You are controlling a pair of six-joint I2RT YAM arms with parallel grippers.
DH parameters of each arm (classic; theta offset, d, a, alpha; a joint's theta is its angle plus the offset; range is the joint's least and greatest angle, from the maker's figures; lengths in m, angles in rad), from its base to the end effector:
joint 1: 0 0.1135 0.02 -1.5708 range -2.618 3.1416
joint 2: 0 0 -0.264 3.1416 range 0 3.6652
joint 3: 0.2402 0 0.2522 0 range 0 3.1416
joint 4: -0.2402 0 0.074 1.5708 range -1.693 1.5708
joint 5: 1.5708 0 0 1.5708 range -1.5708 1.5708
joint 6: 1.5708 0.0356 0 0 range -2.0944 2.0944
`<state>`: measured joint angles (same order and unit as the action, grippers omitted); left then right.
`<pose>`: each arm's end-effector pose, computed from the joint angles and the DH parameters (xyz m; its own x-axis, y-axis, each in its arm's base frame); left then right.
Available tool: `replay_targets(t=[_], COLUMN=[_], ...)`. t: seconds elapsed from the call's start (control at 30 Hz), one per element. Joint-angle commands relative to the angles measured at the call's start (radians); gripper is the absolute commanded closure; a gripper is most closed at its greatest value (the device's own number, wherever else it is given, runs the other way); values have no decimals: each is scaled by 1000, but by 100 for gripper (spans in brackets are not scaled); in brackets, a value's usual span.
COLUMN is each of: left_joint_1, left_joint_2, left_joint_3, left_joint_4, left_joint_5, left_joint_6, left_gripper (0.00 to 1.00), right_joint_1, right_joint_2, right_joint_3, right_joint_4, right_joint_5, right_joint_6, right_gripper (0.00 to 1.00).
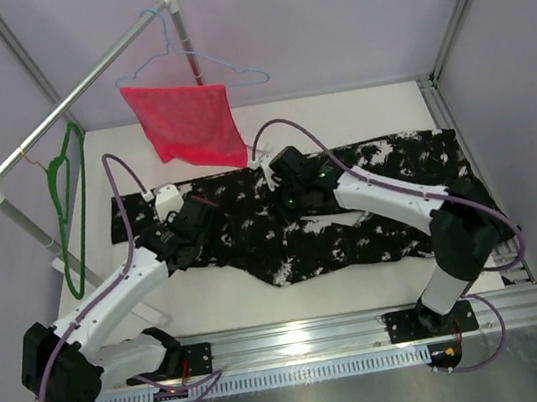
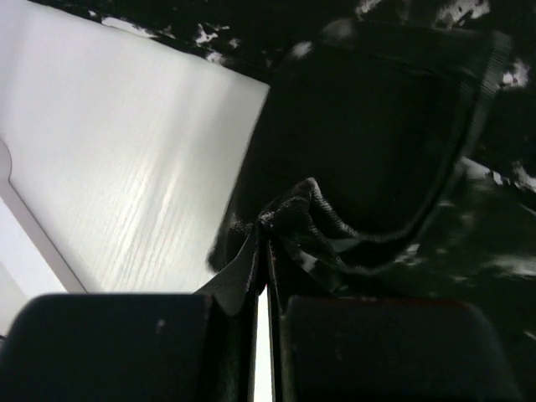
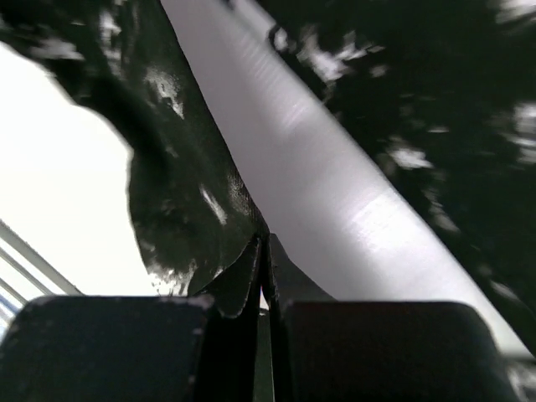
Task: Place the trousers on the hanger
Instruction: Fold the trousers
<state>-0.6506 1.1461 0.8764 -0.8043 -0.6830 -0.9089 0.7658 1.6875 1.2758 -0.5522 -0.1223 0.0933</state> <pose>0.1821 -0.1104 0.2573 -0.6117 -0.3033 -0.7306 -0.4102 0.9113 -0.0350 0.2576 0.2538 0.2429 -0.6583 -0.5047 -0.5585 -0.6797 0.7174 0.1529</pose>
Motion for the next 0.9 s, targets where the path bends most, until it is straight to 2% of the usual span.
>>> replay_targets(t=[0.0,0.23,0.33,0.4,0.5,0.53,0.63,0.87], left_joint_1=[38,155,229,246,247,250,249,218], left_joint_2=[17,133,213,262,294,296,281,178], left_joint_3=[19,12,42,87,130,136,157,191], left_joint_4=[102,231,258,252,211,202,146,125], left_joint_5=[-33,57,134,148,134,134,143,269], left_joint_6=[15,45,67,82,94,93,81,67], left_gripper=[100,100,100,98,77,60,44,37], right_joint_1=[-2,-2,-2,0,4,4,18,70], right_joint_2=[-138,-279,-304,-318,-370,-379,-397,-359], right_joint_3=[-52,-145,-156,-182,-259,-280,-349,-375], right_joint_4=[34,87,87,95,182,204,267,278], right_joint_5=[183,217,167,74,-65,-92,-161,-146], right_joint_6=[55,62,69,82,112,124,149,131], right_gripper=[96,96,96,96,96,96,96,96])
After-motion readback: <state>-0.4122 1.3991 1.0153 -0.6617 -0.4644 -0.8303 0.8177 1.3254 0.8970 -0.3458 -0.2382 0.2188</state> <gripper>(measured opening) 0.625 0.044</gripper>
